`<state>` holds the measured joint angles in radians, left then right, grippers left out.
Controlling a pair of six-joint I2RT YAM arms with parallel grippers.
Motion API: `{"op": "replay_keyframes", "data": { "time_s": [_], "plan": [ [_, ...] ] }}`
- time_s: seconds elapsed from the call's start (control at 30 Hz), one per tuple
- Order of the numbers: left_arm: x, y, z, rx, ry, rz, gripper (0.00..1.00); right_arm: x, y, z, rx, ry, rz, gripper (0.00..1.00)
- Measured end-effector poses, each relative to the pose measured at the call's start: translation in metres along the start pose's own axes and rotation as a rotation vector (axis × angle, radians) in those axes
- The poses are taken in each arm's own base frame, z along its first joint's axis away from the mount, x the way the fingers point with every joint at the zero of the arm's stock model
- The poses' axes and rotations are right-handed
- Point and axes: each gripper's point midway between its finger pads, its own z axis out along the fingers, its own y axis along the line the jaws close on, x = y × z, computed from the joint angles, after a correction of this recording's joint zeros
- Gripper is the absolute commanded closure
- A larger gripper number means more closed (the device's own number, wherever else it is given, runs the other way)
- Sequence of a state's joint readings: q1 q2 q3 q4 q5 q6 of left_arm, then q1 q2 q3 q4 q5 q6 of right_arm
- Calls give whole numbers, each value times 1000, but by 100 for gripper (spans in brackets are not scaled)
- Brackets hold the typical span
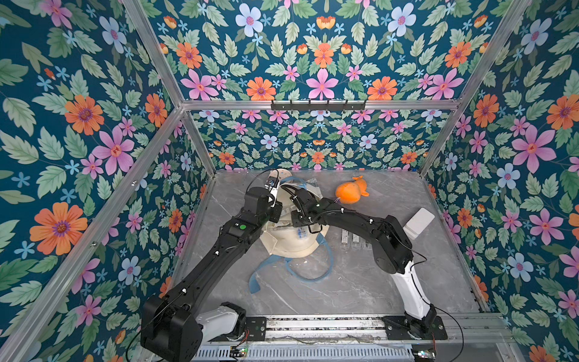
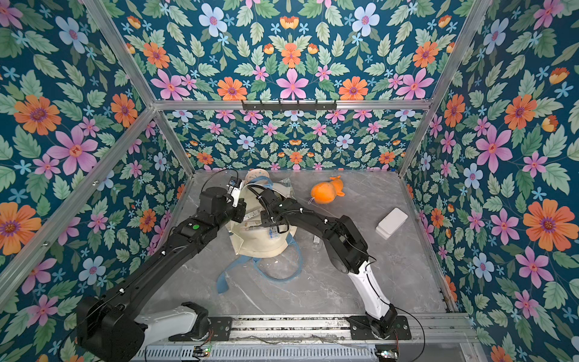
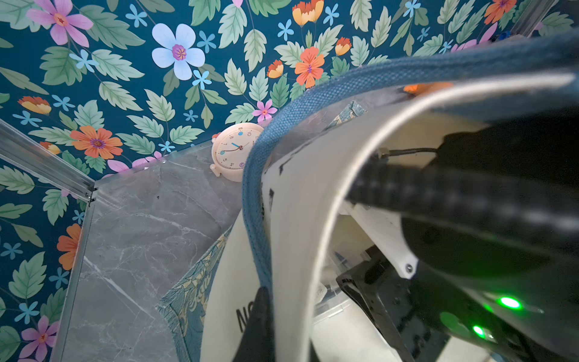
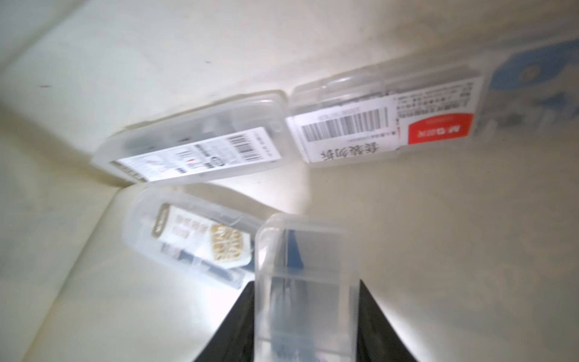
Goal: Take out the compass set from the canvas bag
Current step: Pick up the compass set from the canvas bag.
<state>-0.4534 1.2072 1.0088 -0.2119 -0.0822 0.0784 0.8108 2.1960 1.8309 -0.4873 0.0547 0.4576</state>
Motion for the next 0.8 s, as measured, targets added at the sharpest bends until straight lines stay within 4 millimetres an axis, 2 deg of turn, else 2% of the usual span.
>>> {"op": "replay_keyframes", "data": {
  "time_s": [0.27,0.47,0.57,0.7,0.8],
  "plan": [
    [4,3,2,-23,24,-5,100,6,27,-25,-126,-47,-94,62],
    [11,4,5,-29,51,-10,100,-5,61,-72,-261,-113,-137,63],
    [11,4,5,-29,52,-10,100,-2,73,-96,-304,-126,-153,63],
    [11,3,5,-27,52,-10,100,16,84,-135,-344,-120,-181,63],
    [12,3,5,-24,53,-10,100,46,71,-166,-329,-86,-172,64]
  ]
}}
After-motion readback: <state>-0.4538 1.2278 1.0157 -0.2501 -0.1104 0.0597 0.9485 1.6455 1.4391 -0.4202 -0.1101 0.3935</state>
